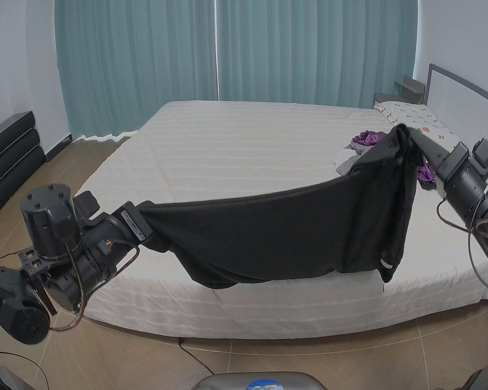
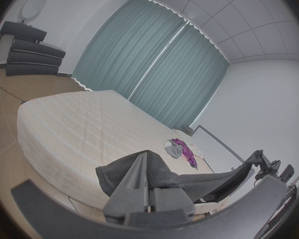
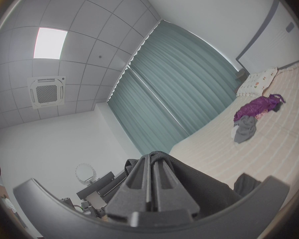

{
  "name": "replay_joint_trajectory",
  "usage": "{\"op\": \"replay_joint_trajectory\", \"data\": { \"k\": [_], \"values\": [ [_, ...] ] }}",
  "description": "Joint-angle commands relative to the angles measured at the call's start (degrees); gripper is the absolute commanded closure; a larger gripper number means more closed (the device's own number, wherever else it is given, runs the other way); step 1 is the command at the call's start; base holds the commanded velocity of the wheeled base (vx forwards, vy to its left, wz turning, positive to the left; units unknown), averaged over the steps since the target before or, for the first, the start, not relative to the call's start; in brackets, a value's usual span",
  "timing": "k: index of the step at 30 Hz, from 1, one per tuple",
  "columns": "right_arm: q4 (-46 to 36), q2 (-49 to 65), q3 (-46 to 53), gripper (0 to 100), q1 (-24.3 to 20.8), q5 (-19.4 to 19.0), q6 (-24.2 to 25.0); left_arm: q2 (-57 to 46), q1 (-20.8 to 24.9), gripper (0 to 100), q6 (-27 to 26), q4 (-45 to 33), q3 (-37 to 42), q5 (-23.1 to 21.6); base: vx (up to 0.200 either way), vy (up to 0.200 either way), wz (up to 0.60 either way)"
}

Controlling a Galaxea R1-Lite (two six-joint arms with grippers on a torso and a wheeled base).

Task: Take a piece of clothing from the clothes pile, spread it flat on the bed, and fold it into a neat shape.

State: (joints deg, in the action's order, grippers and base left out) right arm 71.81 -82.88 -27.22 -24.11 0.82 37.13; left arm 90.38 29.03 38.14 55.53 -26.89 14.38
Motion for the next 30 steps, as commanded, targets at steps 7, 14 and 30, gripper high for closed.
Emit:
{"op": "replay_joint_trajectory", "data": {
  "k": [7, 14, 30],
  "values": [
    [-7.30, -8.17, -16.20, 100, 6.89, 0.41, -1.98, 5.42, -5.82, 100, -1.93, -13.43, -20.04, -0.67, 0.114, 0.000, 0.00],
    [-6.69, -19.51, -22.00, 100, 9.70, 1.20, -3.65, 14.21, -8.20, 100, -1.85, -14.04, -27.95, -0.85, 0.200, 0.000, 0.00],
    [-7.39, -39.46, -37.82, 100, 12.16, 3.58, -7.07, 32.40, -10.66, 100, -1.58, -13.69, -40.78, -5.16, 0.200, 0.000, 0.00]
  ]
}}
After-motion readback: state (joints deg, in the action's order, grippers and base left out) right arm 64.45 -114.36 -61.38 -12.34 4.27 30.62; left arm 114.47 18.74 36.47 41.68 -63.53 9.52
